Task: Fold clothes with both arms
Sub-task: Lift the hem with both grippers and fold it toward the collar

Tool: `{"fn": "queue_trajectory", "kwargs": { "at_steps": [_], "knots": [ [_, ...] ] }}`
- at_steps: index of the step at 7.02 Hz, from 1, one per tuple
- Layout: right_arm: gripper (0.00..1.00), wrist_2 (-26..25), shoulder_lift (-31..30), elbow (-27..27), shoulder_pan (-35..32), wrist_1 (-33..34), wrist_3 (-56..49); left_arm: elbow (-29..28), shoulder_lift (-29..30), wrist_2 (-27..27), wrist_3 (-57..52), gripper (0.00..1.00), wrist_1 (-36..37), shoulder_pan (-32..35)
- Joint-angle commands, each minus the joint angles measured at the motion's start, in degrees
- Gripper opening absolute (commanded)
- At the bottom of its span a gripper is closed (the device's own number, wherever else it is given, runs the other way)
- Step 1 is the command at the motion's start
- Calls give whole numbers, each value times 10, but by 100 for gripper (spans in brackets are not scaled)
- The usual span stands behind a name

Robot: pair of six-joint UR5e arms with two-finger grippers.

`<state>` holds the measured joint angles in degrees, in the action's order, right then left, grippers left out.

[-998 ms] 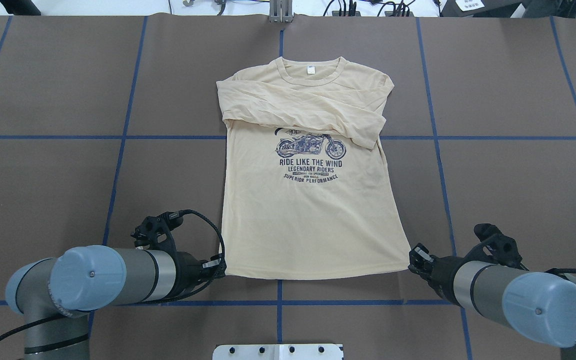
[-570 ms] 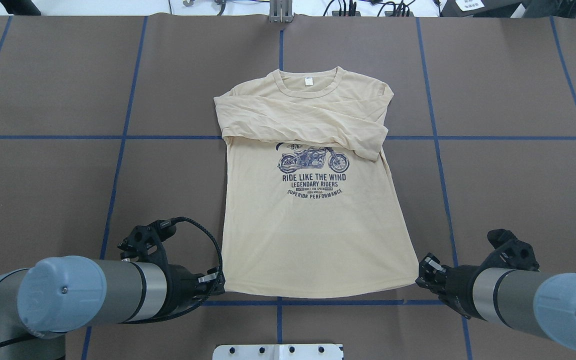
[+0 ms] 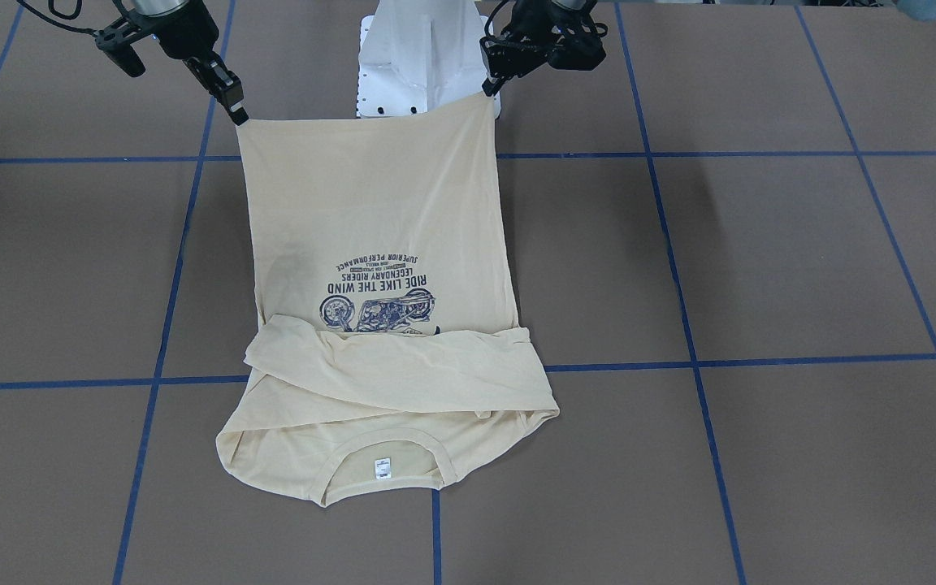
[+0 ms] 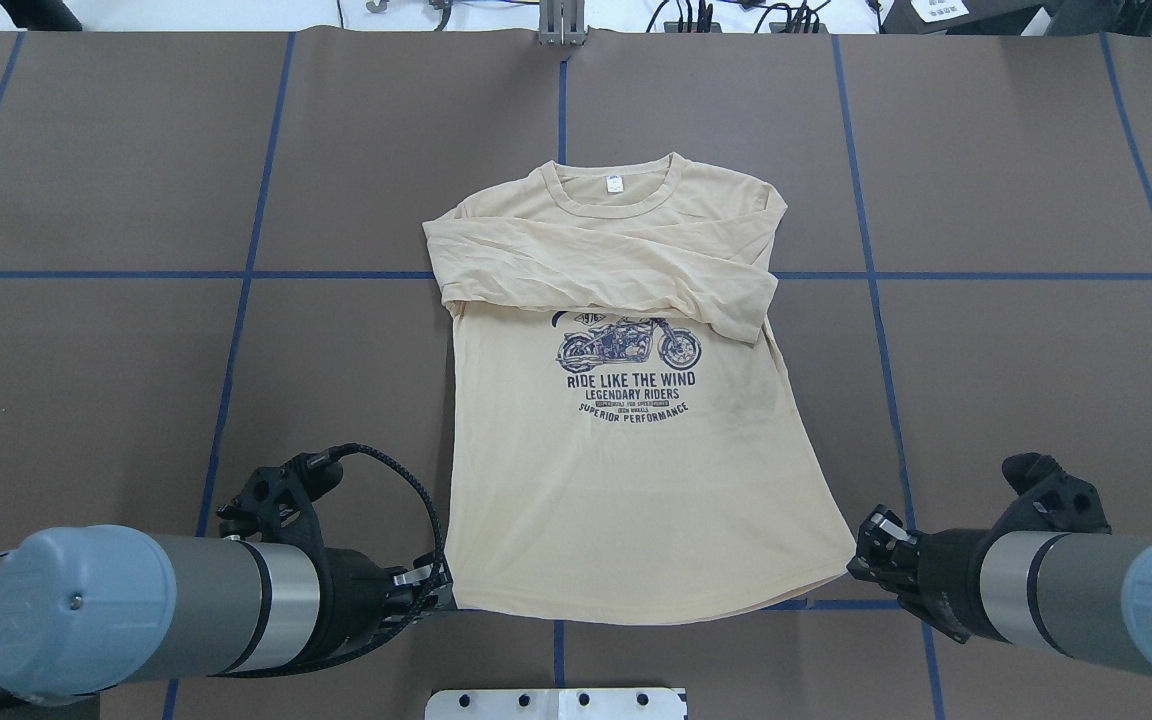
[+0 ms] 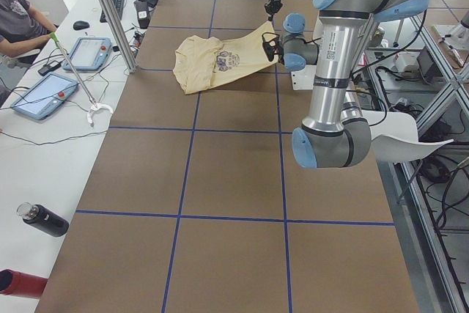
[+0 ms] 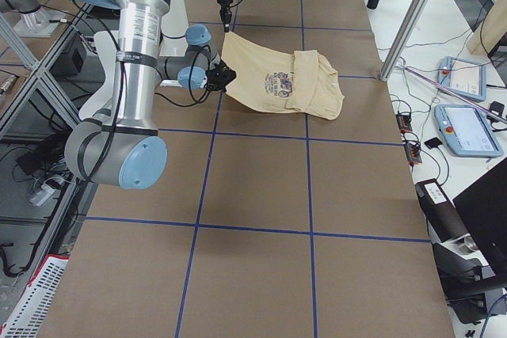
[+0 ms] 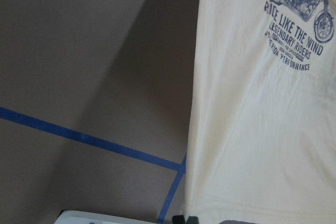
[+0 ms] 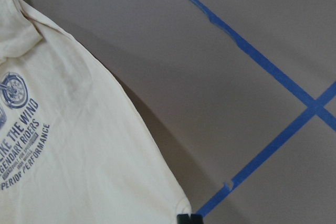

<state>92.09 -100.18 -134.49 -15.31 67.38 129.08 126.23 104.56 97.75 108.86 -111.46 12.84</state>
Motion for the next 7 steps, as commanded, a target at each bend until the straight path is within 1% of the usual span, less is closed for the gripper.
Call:
{"fn": "queue_trajectory", "kwargs": {
  "at_steps": [1,2,3,4,5,6,7],
  "knots": [
    [0,74,98,49,-99,55,-71,-20,28,3,-53,0,0,66],
    [0,99,175,84,-141,126,-100,-54,51,4,-69,0,-5,101],
    [0,99,223,94,-154,180,-123,-77,67,6,-90,0,-5,142],
    [0,100,234,105,-178,195,-150,-104,69,15,-118,0,-9,161],
    [0,107,236,128,-217,195,-179,-126,71,16,-126,0,-10,182],
    [0,123,264,164,-249,195,-219,-169,95,16,-128,0,-25,196],
    [0,131,297,207,-276,200,-236,-206,107,16,-129,0,-51,206]
  ]
}}
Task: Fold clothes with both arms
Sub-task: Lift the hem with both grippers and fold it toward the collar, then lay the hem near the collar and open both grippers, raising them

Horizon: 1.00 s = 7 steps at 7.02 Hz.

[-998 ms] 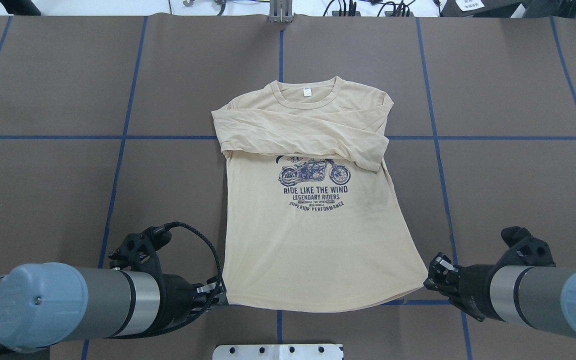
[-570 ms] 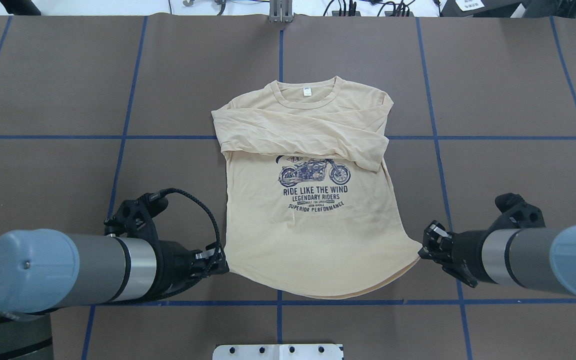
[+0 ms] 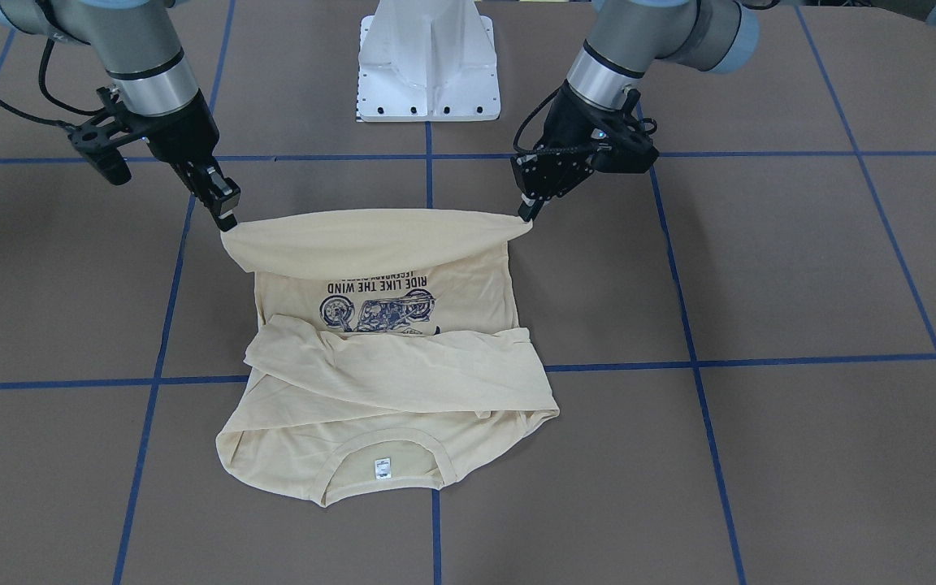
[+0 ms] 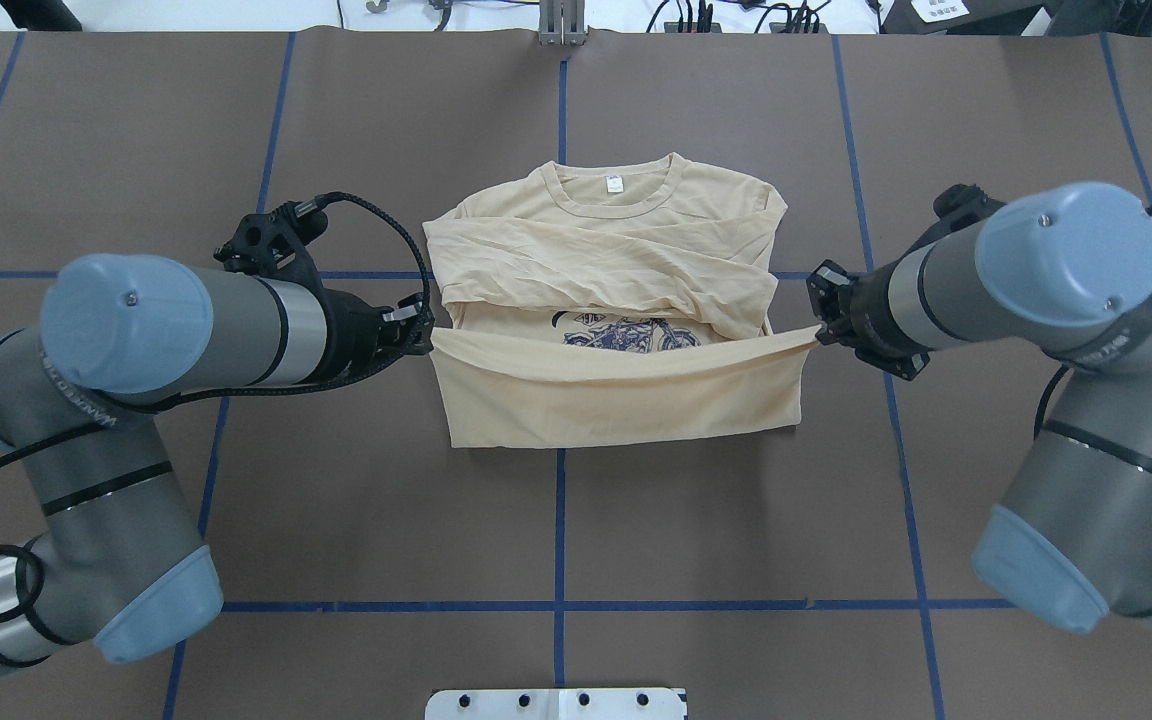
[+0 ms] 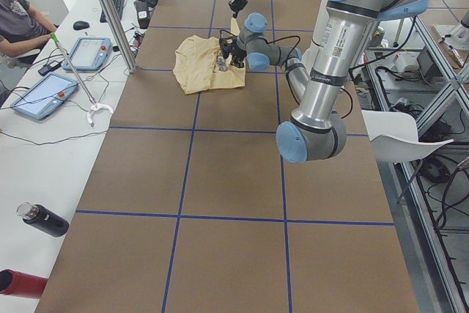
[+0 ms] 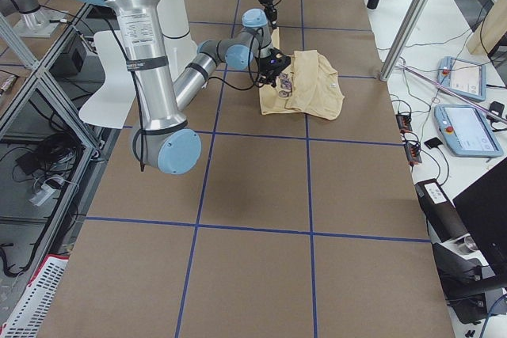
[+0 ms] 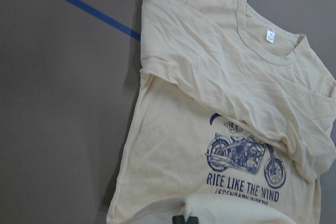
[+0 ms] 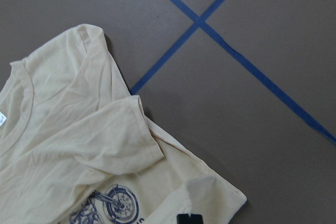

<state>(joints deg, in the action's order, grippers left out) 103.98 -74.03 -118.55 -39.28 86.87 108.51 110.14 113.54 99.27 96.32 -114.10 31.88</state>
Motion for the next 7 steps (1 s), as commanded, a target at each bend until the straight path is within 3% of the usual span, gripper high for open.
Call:
{"fn": "queue_trajectory", "kwargs": {
  "at_steps": [1,3,5,6,7],
  "knots": [
    [0,17,81,107,-63,5,-64,-72,19,0,-3,0,-55,26],
    [0,22,189,251,-87,0,-93,-126,54,0,-18,0,-81,57],
    [0,19,233,346,-102,-4,-156,-230,105,-2,-39,0,-127,79],
    [0,18,253,402,-101,-27,-169,-283,111,-6,-41,0,-185,84],
    [0,14,256,463,-98,-93,-170,-328,126,-7,-42,0,-215,85]
  ]
}}
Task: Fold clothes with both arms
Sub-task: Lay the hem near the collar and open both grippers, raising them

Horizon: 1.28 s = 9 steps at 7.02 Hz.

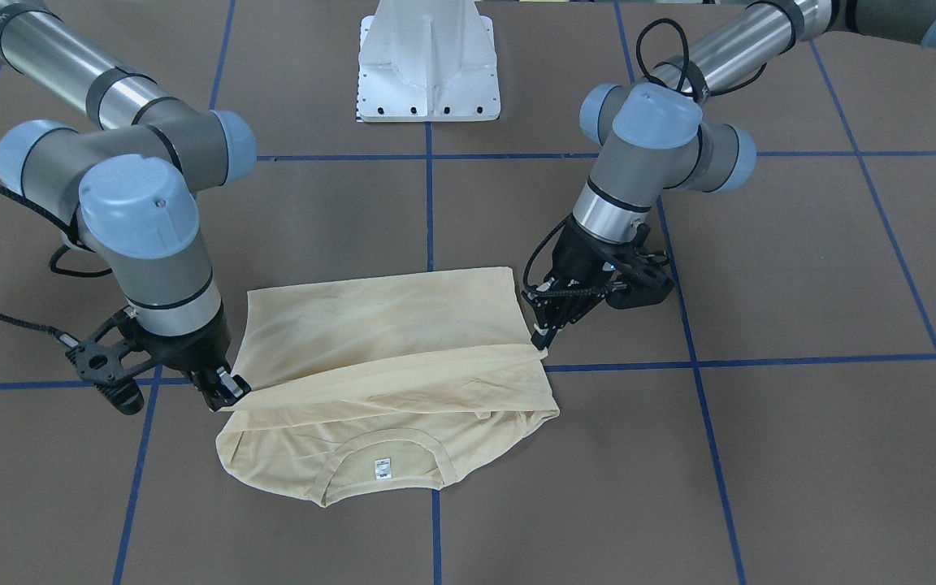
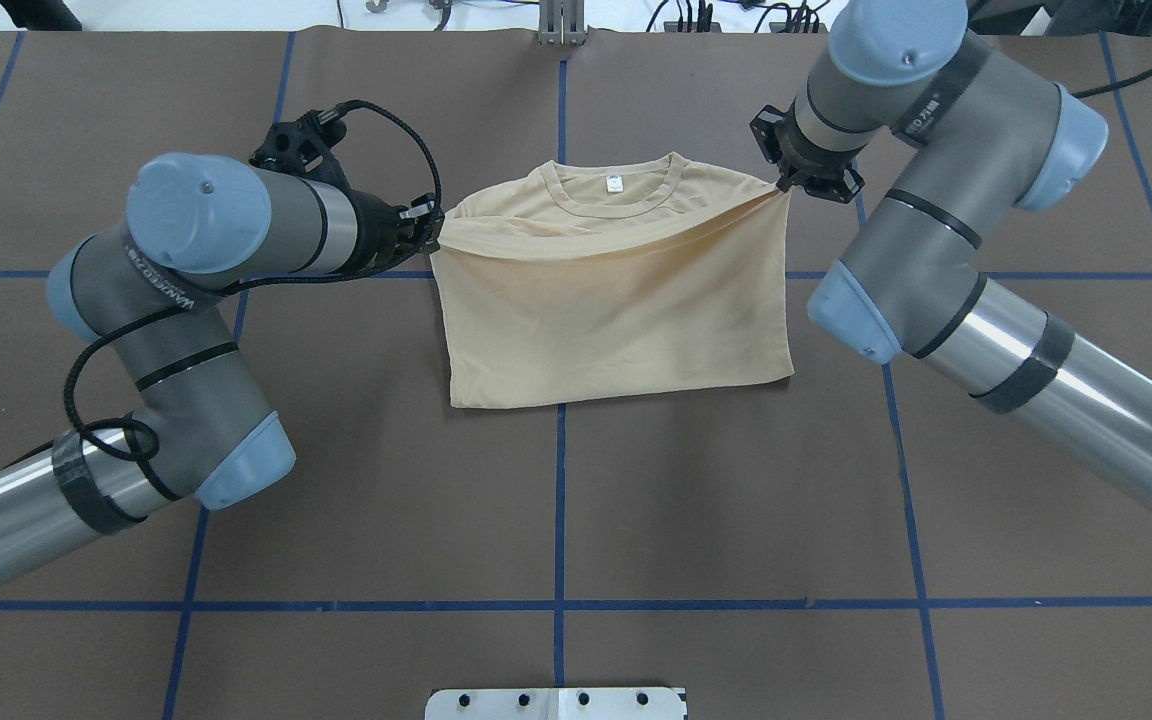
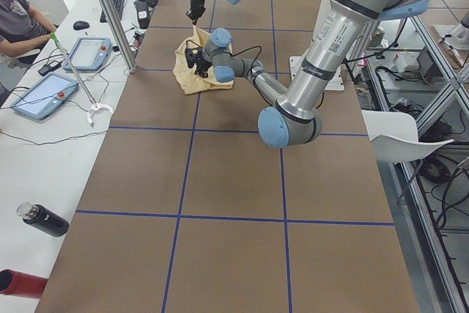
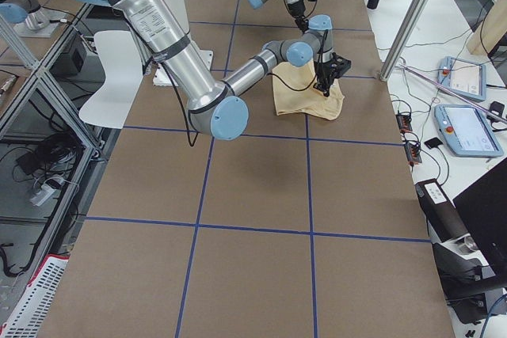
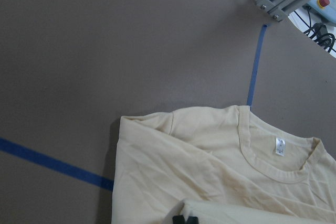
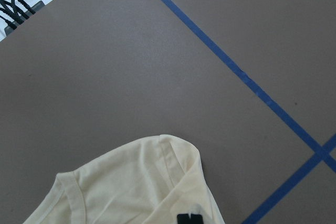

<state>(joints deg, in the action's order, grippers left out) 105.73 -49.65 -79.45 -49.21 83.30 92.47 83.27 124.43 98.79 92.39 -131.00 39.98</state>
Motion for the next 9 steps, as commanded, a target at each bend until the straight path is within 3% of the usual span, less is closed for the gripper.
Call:
{"fn": "queue_trajectory", "kwargs": {
  "at_steps": [1,3,5,6,8,9],
  "knots": [
    [0,-4,15,99,4,-85,-11,-92,37,-19,-3,0,-50,5],
    [0,-18,53,155,12,-87,-12,-131,50,-23,-19,0,-78,5],
    [0,-19,58,160,14,-87,-11,-151,50,-23,-21,0,-97,5],
    [18,-20,58,160,13,-87,-11,-153,50,-23,-22,10,-97,5],
    [33,-20,59,161,13,-87,-11,-153,45,-22,-22,14,-106,12],
    [39,-20,67,162,12,-87,-8,-153,46,-22,-22,23,-106,11]
  ]
}}
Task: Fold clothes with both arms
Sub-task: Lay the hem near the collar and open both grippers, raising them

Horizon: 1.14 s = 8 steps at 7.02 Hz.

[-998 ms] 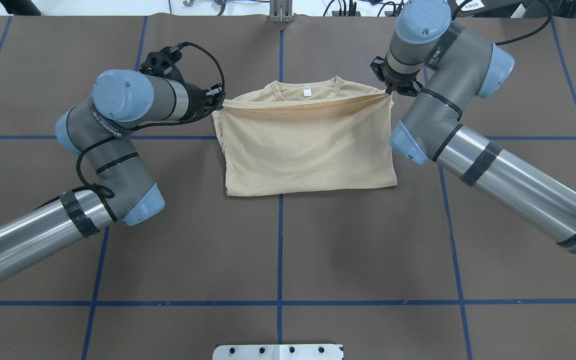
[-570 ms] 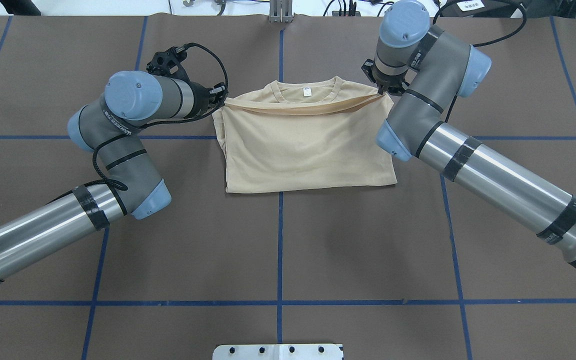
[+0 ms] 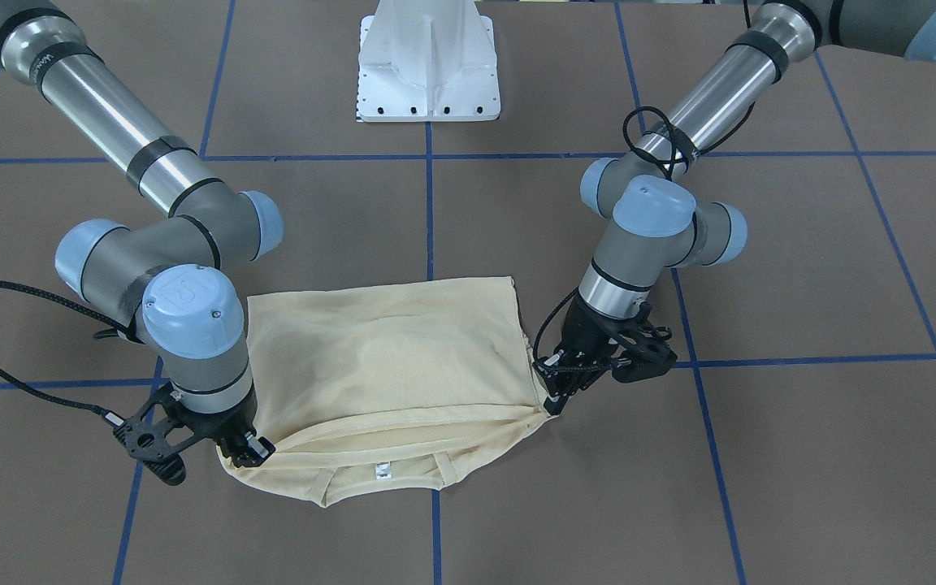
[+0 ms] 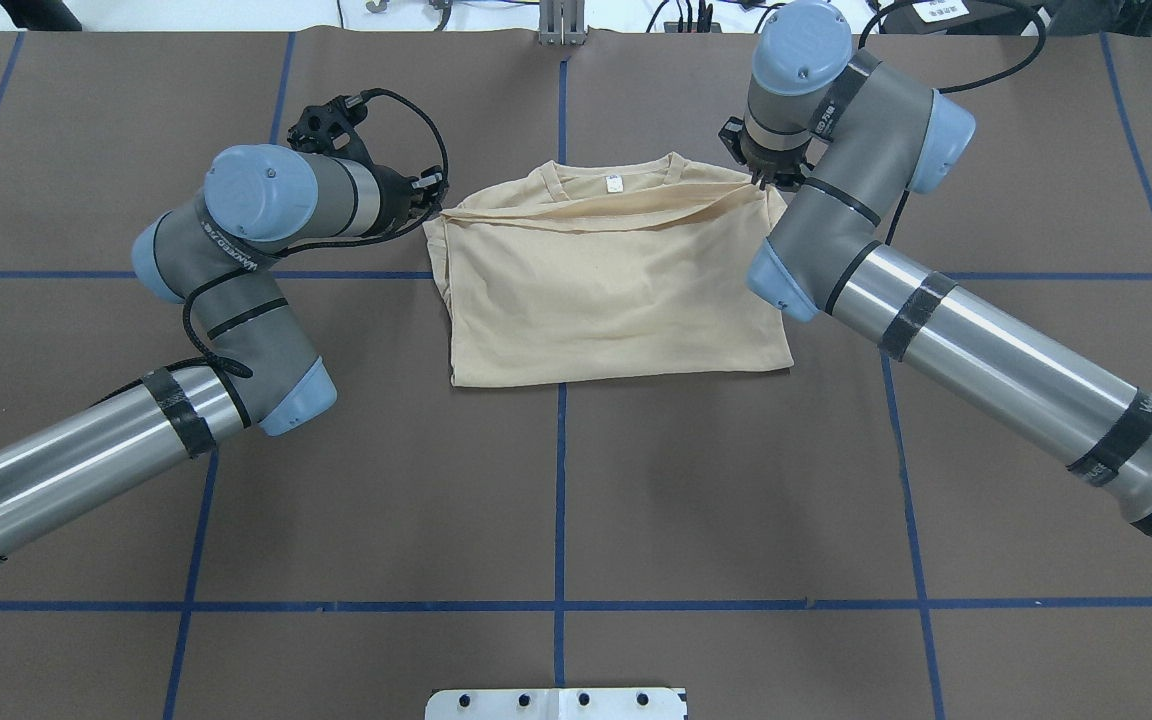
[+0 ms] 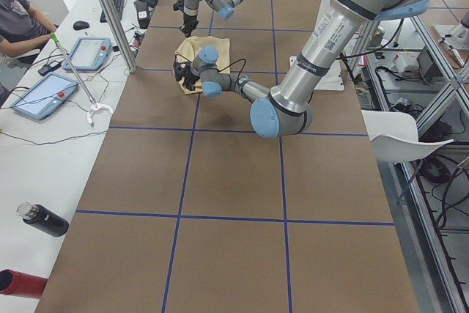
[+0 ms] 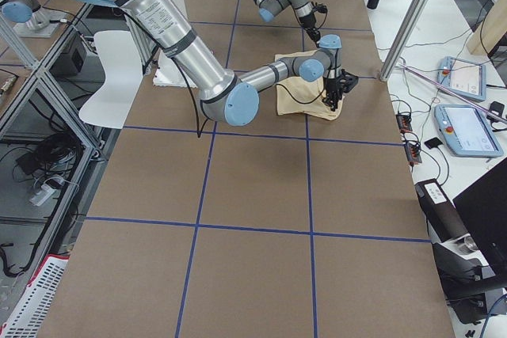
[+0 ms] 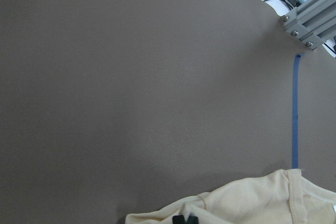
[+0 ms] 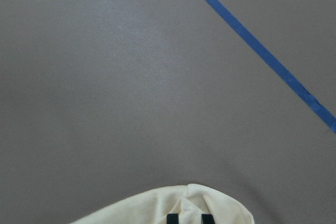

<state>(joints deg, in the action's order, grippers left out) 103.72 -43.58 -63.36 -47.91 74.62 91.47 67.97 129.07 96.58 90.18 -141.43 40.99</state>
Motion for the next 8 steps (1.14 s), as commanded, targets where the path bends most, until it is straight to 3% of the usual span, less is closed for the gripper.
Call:
{"fn": "queue_trajectory", "kwargs": {
  "at_steps": [1,2,3,4,5,6,7,8],
  "knots": [
    [42,0,10,4,-1,0,2,0,-1,0,0,26,-2,5],
    [46,2,10,3,-9,-1,3,1,0,5,-1,35,-2,15],
    [63,8,4,-30,-17,-1,7,13,1,18,-2,37,-2,25],
    [71,23,-56,-118,-15,-1,11,35,-2,53,-3,39,0,36],
    [75,30,-156,-246,3,-2,13,53,-14,65,-3,40,2,41],
    [81,29,-227,-334,18,-3,49,56,-16,66,-3,40,4,41],
    [82,23,-263,-371,40,-12,129,56,-16,65,-3,40,4,41],
    [82,-2,-279,-373,64,-72,200,56,-16,64,-3,40,4,41]
  ]
}}
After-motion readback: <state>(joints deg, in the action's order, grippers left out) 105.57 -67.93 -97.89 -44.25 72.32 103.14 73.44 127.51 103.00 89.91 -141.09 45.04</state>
